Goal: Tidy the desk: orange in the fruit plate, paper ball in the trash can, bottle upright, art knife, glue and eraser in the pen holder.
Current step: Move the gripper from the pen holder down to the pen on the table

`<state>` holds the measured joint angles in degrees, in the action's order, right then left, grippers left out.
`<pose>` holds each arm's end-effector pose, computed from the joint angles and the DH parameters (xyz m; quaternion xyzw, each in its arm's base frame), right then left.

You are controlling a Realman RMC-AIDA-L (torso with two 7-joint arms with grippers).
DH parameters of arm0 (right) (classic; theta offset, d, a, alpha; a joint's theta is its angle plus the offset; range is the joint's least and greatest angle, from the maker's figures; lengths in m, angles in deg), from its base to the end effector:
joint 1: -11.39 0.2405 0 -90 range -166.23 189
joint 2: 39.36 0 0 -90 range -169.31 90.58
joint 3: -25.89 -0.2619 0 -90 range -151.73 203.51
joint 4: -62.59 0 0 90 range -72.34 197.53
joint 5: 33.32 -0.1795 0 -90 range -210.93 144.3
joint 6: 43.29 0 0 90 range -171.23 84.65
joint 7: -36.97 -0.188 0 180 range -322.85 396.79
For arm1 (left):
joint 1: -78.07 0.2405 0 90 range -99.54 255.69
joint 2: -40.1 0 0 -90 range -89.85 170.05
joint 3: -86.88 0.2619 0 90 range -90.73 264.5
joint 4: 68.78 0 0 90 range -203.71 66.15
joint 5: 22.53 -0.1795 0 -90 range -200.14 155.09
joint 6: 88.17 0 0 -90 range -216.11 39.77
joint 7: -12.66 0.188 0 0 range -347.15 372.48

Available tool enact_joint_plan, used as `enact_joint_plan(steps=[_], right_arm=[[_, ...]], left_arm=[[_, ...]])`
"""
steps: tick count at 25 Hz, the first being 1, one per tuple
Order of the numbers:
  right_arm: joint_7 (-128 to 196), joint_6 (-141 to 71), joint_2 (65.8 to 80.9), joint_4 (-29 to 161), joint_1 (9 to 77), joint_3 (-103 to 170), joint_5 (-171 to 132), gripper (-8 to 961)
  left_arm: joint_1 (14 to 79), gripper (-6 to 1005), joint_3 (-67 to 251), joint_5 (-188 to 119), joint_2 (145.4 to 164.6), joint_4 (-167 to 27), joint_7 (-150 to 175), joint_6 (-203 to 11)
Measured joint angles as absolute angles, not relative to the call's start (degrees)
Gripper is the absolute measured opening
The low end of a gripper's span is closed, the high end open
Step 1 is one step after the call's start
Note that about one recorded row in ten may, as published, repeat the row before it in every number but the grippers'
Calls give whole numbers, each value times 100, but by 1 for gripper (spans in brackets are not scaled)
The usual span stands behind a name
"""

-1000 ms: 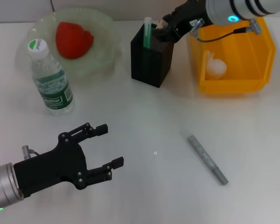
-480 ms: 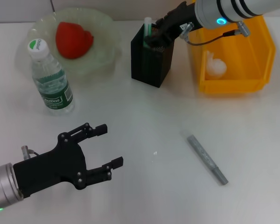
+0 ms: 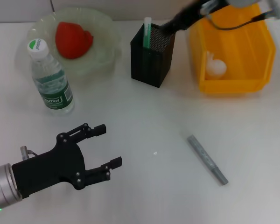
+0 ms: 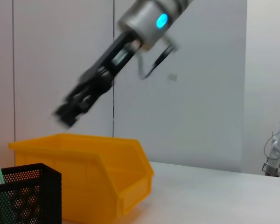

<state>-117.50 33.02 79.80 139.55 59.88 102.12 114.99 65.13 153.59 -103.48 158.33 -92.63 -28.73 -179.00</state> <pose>0.1021 0.4183 -0.0288 -0.9223 0.2654 -0.0377 0.2783 -0.2561 0.2270 -0.0701 -0.9211 -0.0946 -0.3307 0.1824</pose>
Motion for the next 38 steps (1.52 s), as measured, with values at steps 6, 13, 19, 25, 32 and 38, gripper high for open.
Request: enact_joint_plan(steps=[6, 13, 19, 25, 32, 38], right_arm=[[-12724, 5689, 8016, 15780, 5748, 10492, 12195, 779], [-13169, 5619, 8029, 15814, 5020, 11564, 12157, 778], [-13225, 5306, 8052, 14909, 4965, 12041, 11840, 777], [-13231, 4979, 8052, 14209, 5073, 12218, 11588, 776], [-13232, 4685, 8052, 13655, 5178, 12412, 11587, 772], [-13222, 4529, 8048, 13368, 5250, 12475, 11606, 770]], left_arm=[[6527, 811, 15333, -10348, 15824, -9268, -2876, -17902], [6511, 811, 15355, -10347, 15825, -9274, -2876, -17900], [6522, 811, 15347, -10347, 15831, -9268, -2874, -17897], [6522, 810, 15355, -10347, 15832, -9260, -2873, -17894], [6522, 810, 15341, -10347, 15831, -9260, -2873, -17887], [6509, 810, 15341, -10347, 15825, -9259, -2873, -17887]])
